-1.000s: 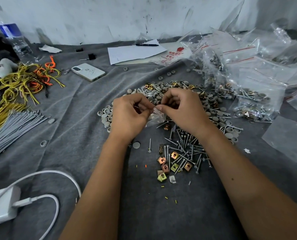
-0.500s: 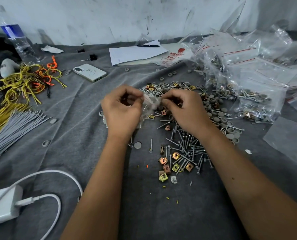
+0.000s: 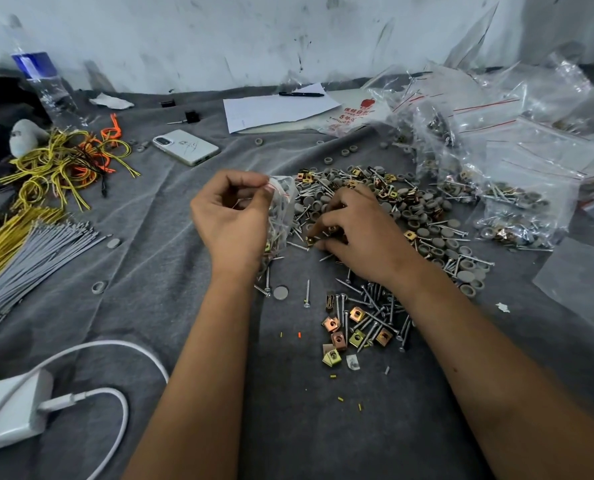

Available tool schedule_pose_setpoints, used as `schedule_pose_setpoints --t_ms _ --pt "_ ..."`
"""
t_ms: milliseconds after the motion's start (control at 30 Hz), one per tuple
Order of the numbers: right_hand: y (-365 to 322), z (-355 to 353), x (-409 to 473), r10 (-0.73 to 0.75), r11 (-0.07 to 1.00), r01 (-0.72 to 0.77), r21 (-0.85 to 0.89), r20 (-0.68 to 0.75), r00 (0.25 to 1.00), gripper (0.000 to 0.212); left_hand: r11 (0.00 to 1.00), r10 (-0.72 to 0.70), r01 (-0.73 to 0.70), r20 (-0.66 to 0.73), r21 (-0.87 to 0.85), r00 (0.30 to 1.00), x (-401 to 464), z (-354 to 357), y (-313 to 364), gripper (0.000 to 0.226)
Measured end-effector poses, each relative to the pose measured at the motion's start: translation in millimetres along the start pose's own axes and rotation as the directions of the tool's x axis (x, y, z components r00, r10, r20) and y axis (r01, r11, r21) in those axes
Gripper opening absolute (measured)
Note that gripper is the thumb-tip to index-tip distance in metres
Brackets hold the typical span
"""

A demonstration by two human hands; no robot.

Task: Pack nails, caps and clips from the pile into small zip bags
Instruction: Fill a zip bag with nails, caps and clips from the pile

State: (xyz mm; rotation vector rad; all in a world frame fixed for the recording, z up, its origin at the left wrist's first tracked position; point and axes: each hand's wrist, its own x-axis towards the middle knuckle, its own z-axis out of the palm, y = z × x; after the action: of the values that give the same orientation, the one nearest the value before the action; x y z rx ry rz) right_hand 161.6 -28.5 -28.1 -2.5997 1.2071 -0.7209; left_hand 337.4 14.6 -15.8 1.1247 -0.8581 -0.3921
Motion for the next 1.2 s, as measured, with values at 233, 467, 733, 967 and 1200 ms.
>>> schedule_pose_setpoints --t_ms 233,467,733,967,1200 --pt "1 1 0 0.024 0.998 -0.021 -0.062 0.05 0.998 0.043 1.0 -0.002 0.002 0.005 0.003 1.0 1 -1 -1 0.032" --pt "-3 3 -1 -0.028 0.999 0.029 -0.015 0.061 0.998 0.02 0.999 0.007 -0.008 0.027 0.036 1.0 1 -3 -5 0.027" --pt "-6 4 -1 -0.084 0.993 0.087 -0.074 0.038 0.996 0.018 0.996 0.005 -0.013 0.083 0.088 0.996 0 -2 -5 0.032" --pt "-2 -3 0 0.124 0.945 -0.034 0.324 -0.26 0.958 0.011 0.98 0.048 -0.085 0.195 0.183 0.98 -3 -1 -5 0.033" --pt "-1 -8 -2 0.143 0.898 -0.01 0.44 -0.27 0.952 0.012 0.875 0.141 -0.328 0.459 0.356 0.877 -13 6 -9 0.022"
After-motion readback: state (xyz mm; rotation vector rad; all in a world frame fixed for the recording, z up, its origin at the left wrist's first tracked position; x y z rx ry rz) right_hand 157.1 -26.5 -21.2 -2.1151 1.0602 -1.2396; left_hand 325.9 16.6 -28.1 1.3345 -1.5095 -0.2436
